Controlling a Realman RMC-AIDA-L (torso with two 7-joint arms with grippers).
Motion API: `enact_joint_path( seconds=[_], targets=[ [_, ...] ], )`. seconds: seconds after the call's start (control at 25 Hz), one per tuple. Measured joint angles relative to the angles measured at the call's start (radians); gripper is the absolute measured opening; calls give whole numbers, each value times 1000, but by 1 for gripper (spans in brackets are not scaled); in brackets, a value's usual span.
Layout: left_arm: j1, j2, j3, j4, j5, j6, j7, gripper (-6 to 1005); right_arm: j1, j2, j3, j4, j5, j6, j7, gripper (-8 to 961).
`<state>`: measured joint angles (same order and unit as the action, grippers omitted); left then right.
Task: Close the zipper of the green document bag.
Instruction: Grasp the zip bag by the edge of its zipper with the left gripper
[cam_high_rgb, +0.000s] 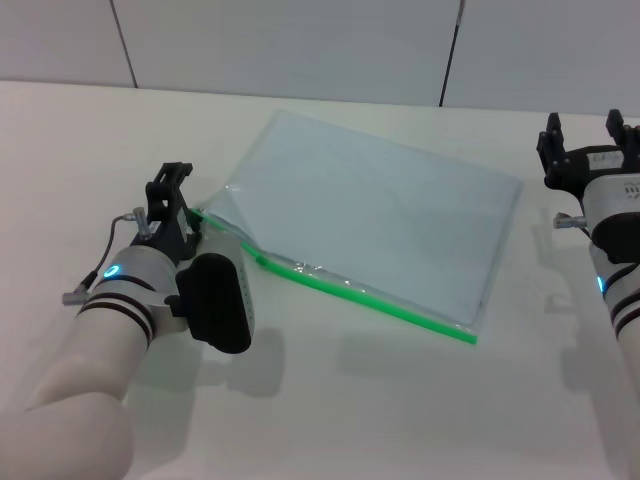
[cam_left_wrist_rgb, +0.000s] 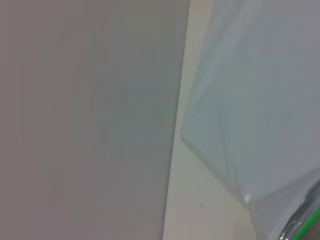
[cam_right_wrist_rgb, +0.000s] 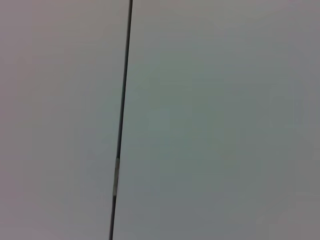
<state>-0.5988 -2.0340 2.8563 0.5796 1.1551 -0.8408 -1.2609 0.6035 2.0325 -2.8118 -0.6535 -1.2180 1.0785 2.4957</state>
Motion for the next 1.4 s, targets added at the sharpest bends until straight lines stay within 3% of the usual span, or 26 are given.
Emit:
enact_joint_path(
  seconds=[1.4],
  targets=[
    [-24, -2, 0, 6, 57, 53, 53, 677, 2, 0, -1, -2, 0, -5, 0, 678]
  ],
)
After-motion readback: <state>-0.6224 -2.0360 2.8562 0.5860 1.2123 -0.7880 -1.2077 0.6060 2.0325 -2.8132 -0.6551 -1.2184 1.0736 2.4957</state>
